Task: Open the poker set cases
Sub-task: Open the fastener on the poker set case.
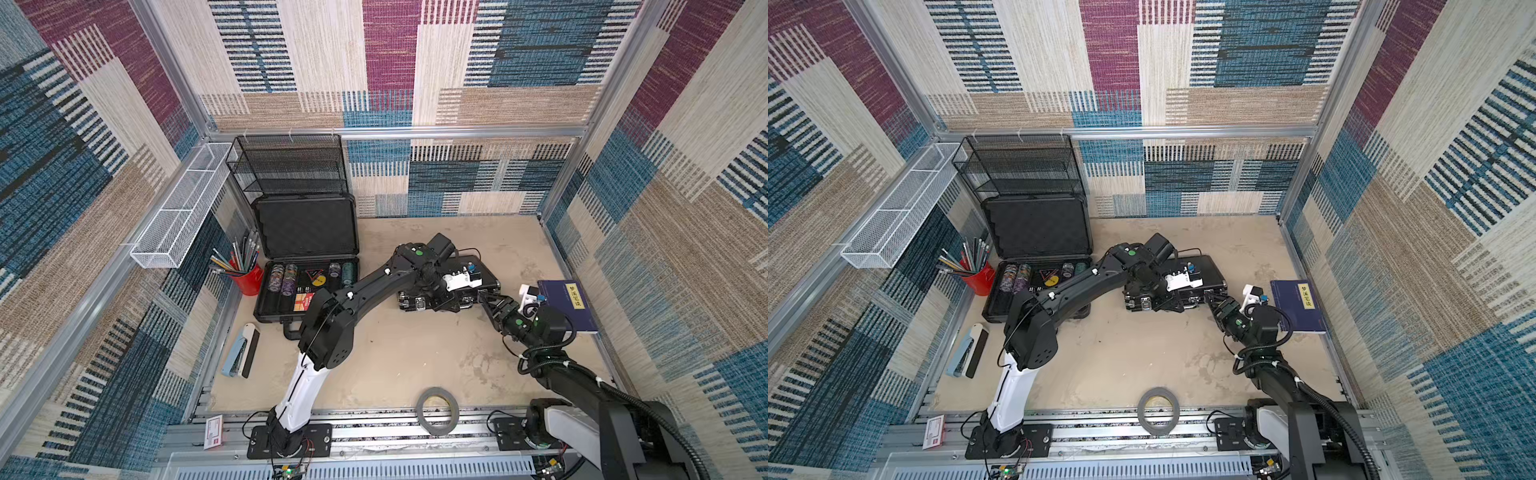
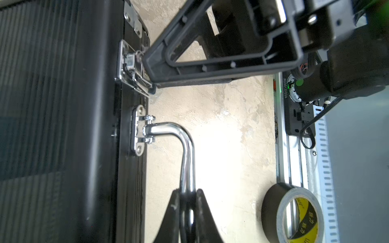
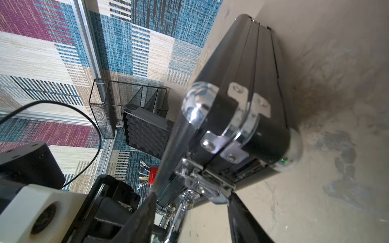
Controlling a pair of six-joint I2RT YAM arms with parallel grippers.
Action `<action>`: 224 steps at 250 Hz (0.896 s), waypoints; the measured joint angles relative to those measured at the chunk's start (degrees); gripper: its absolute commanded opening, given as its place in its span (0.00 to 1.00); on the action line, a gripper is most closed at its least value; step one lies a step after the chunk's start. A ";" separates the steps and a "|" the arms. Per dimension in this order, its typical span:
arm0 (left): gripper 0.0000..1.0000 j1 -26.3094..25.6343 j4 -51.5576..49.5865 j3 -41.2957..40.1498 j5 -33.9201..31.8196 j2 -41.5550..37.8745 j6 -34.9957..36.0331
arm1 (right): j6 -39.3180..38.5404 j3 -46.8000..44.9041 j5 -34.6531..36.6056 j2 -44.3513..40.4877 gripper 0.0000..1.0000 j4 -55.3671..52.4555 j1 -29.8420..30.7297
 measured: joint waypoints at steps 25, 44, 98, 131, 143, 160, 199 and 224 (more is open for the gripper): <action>0.00 0.02 0.50 -0.57 0.44 0.00 -0.09 | 0.61 0.22 0.50 0.00 0.44 -0.94 0.00; 0.00 0.02 1.27 -1.16 0.74 0.00 -0.26 | 0.85 0.55 1.20 -0.13 0.39 -2.25 0.00; 0.00 0.07 3.41 -2.25 1.27 0.00 -0.94 | 1.70 1.77 2.93 -1.57 0.29 -5.99 -0.07; 0.00 0.09 4.98 -3.10 1.55 0.11 -1.31 | 2.29 2.43 3.67 -3.08 0.26 -7.50 -0.11; 0.00 0.09 5.35 -3.32 1.51 0.22 -1.38 | 2.36 2.47 4.04 -3.43 0.26 -7.37 -0.11; 0.00 0.04 4.48 -3.78 1.86 0.79 -1.36 | 2.51 3.19 3.85 -3.96 0.25 -4.46 0.04; 0.00 -0.07 3.96 -4.96 2.80 1.46 -1.31 | 2.97 3.63 3.82 -4.31 0.25 -0.98 0.04; 0.00 0.02 4.55 -5.62 3.43 1.49 -1.31 | 2.97 3.50 3.82 -4.81 0.25 -1.01 0.04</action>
